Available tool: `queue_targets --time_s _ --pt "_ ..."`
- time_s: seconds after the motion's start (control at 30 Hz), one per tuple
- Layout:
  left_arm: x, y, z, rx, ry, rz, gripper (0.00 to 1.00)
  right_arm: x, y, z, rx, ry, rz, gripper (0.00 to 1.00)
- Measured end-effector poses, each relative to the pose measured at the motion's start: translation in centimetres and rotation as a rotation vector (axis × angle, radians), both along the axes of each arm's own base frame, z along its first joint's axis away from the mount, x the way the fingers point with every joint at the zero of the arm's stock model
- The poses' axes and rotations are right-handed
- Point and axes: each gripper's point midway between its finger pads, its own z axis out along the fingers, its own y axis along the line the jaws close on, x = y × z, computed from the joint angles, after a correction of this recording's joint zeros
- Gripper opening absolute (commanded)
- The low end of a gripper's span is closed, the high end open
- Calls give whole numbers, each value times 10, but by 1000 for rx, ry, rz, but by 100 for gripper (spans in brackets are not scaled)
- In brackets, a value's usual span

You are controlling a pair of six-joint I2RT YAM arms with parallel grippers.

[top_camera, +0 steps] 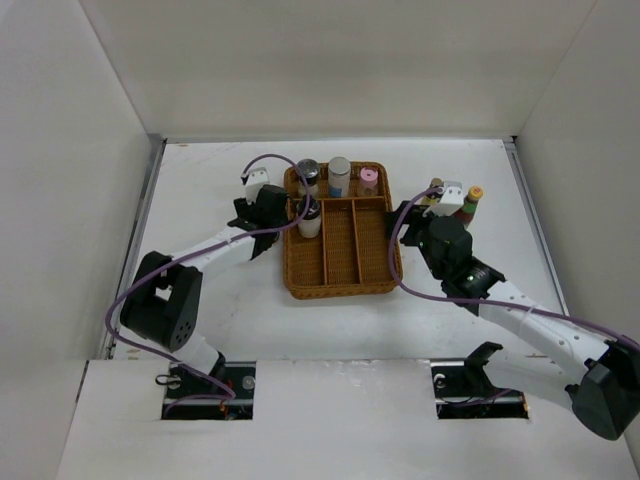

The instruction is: Organize the condiment bottles

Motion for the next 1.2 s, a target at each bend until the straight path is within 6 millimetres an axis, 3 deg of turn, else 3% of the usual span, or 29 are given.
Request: queue_targets --time_s 0.1,0.2,0.3,0.37,0.47,0.57,0.67,0.73,0.8,1.0,1.2 --pt "0 1 0 6 -2 6 41 0 0 0 0 0 2 81" --pt "-2 3 1 1 -13 10 38 0 0 0 0 0 2 81" --pt "-17 10 5 4 -10 10 38 0 0 0 1 0 1 81" --pt "-31 14 16 8 -15 6 38 0 0 0 0 0 2 81" --pt "-51 10 48 -4 -70 -23 38 0 0 0 0 0 1 79" --pt "-68 -11 83 -48 -152 -93 38 0 0 0 -1 -1 2 70" --pt "-83 -36 92 -72 -173 -171 38 -1 -1 3 2 -9 1 50" --pt "-91 -51 87 -71 -154 -219 38 -2 -2 6 8 -16 0 42" --pt "-98 -66 78 -63 -126 -264 38 -2 -4 8 12 -18 -5 43" --pt "-101 -104 44 -34 -64 -348 39 4 -28 2 -13 3 -93 72" --pt "-93 -112 11 5 -10 -355 44 23 -62 -18 -87 86 -225 84"
